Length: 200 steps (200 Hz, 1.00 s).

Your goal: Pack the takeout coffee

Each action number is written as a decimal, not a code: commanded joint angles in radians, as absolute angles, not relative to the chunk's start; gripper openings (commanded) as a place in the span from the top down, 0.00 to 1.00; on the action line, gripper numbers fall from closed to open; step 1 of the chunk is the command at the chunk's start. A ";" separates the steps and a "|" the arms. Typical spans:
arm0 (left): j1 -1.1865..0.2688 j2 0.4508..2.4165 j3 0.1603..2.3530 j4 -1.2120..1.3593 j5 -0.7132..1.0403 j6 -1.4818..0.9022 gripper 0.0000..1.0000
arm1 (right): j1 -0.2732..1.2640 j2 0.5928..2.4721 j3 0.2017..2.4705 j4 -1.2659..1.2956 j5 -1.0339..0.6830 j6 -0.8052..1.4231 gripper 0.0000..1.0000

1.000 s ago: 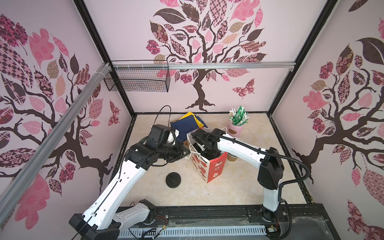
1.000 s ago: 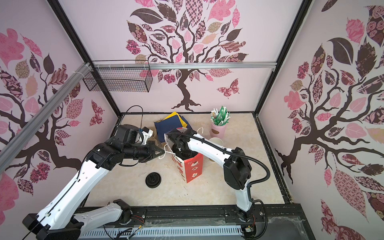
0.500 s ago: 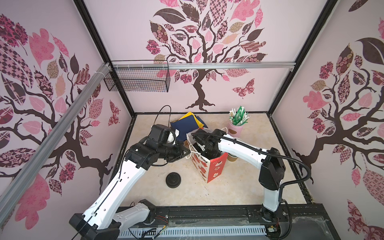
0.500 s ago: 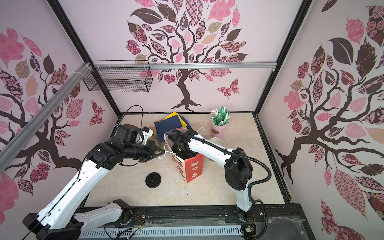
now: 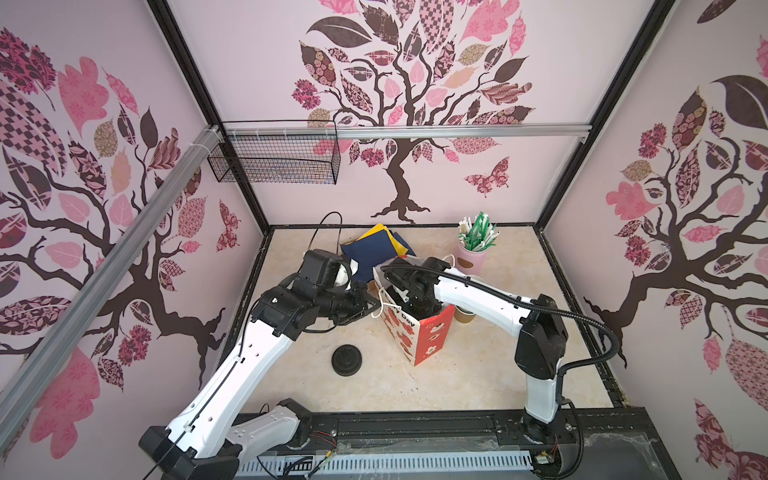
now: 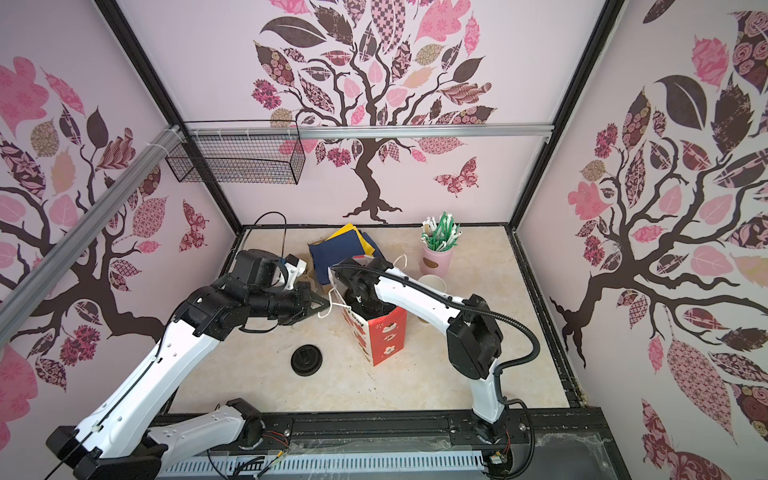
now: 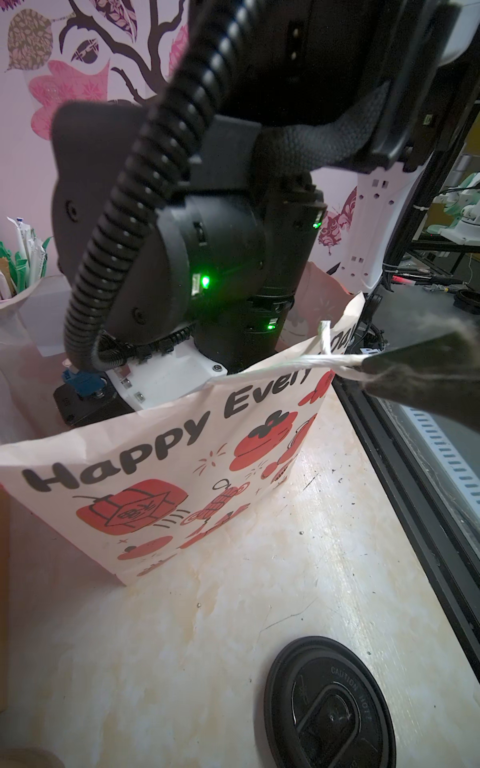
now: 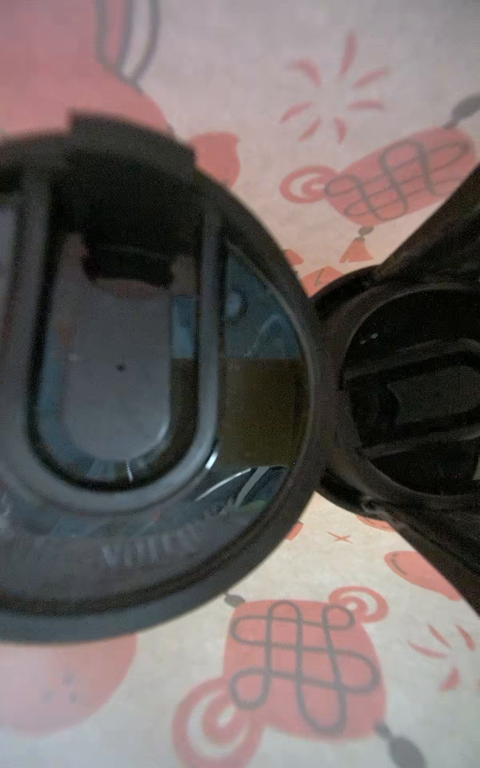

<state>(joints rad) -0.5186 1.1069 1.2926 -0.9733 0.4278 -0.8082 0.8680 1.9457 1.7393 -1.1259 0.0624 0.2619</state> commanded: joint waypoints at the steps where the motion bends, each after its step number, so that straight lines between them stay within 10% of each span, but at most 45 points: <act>1: -0.514 1.093 1.273 -0.965 0.417 -0.804 1.00 | 0.867 2.011 1.754 -1.219 0.062 0.270 0.20; 118: -0.515 1.100 1.263 -0.977 0.416 -0.798 1.00 | 0.867 1.949 1.892 -1.296 0.076 0.314 0.02; 200: -0.515 1.110 1.274 -0.957 0.426 -0.805 1.00 | 0.870 1.898 1.865 -1.272 0.110 0.348 0.08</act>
<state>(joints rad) -0.5175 1.1072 1.2793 -0.9737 0.4240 -0.8085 0.8680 1.9511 1.8641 -1.2579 0.0772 0.3187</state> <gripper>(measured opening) 0.047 0.930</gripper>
